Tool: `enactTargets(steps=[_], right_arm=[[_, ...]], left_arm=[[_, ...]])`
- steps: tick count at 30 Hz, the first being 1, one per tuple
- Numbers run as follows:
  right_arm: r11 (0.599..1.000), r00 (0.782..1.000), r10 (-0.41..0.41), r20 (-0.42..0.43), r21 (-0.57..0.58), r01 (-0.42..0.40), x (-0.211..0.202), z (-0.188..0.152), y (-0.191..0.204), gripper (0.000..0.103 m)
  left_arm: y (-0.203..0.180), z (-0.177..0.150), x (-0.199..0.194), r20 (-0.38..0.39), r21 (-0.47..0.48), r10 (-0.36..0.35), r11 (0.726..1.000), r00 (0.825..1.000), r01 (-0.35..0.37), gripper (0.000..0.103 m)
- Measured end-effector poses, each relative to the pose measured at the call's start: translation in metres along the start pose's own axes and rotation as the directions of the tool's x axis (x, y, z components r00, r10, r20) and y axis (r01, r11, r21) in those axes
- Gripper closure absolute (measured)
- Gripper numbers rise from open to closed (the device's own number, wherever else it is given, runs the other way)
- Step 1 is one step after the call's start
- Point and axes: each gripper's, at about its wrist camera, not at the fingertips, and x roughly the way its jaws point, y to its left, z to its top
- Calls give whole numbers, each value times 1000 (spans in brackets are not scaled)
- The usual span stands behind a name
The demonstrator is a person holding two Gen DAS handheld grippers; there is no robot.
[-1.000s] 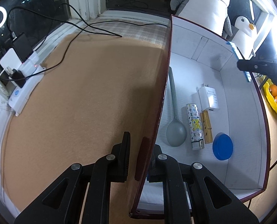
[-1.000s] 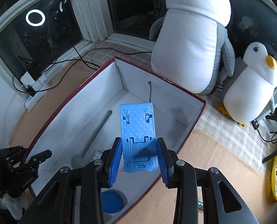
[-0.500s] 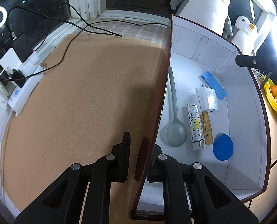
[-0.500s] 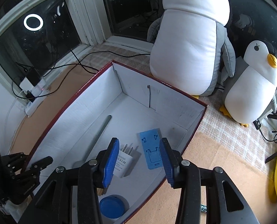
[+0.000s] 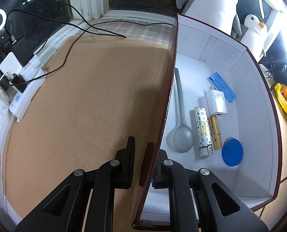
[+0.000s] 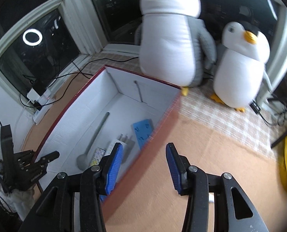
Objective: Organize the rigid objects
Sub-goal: 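Move the right gripper to the green glue stick and grasp it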
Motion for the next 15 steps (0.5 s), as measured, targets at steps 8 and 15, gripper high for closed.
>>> enactTargets(steps=[8, 15], right_arm=[[996, 997, -55, -47, 74, 59, -10, -40, -61, 59], [994, 993, -53, -106, 86, 62, -1, -70, -88, 59]], left_arm=[[-5, 3, 4, -10, 11, 24, 1000, 1000, -24, 91], [-8, 4, 9, -29, 20, 48, 999, 998, -47, 91]])
